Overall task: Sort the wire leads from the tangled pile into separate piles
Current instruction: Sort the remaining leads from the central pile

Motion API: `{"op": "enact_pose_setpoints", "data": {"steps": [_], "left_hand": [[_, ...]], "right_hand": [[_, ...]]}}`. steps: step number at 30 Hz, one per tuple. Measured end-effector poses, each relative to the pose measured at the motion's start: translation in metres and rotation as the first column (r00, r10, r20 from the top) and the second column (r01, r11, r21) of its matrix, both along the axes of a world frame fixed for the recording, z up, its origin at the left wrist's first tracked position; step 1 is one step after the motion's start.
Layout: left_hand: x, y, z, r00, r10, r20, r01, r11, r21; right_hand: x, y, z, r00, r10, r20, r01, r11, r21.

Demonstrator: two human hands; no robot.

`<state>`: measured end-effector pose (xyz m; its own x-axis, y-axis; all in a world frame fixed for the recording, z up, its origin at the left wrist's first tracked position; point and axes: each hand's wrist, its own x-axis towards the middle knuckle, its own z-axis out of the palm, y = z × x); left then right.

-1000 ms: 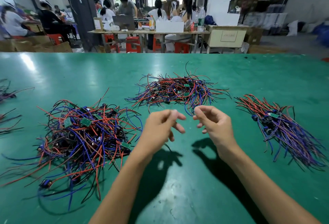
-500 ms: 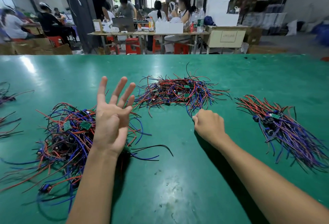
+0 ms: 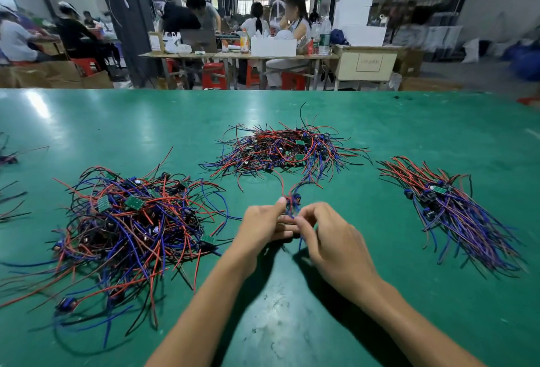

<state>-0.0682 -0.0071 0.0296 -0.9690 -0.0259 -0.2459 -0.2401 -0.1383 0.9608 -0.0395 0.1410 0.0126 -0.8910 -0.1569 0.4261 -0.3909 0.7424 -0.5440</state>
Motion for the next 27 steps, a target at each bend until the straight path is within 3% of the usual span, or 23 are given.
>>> {"op": "enact_pose_setpoints", "data": {"steps": [4,7,10,16,27], "left_hand": [[0.005,-0.010,0.004,1.000,0.000,-0.001,0.000,1.000,-0.026],[0.005,-0.014,0.006,1.000,0.007,0.009,-0.007,1.000,0.005],[0.003,-0.014,0.005,0.999,0.029,-0.019,-0.030,0.997,-0.064],[0.001,-0.019,0.007,0.997,0.046,-0.059,-0.052,0.993,-0.105],[0.001,-0.018,0.010,0.985,0.139,-0.101,-0.150,0.982,-0.111]], "right_hand": [[0.010,-0.002,-0.003,0.988,0.150,0.029,-0.151,0.987,0.049],[0.004,0.004,-0.005,0.980,0.151,0.132,-0.158,0.987,0.039],[-0.003,0.007,-0.008,0.983,0.118,0.142,-0.137,0.982,0.132],[-0.021,0.012,-0.014,0.982,-0.064,0.180,0.012,0.961,0.277],[-0.044,0.041,-0.015,0.886,-0.379,0.266,0.365,0.925,0.103]]}}
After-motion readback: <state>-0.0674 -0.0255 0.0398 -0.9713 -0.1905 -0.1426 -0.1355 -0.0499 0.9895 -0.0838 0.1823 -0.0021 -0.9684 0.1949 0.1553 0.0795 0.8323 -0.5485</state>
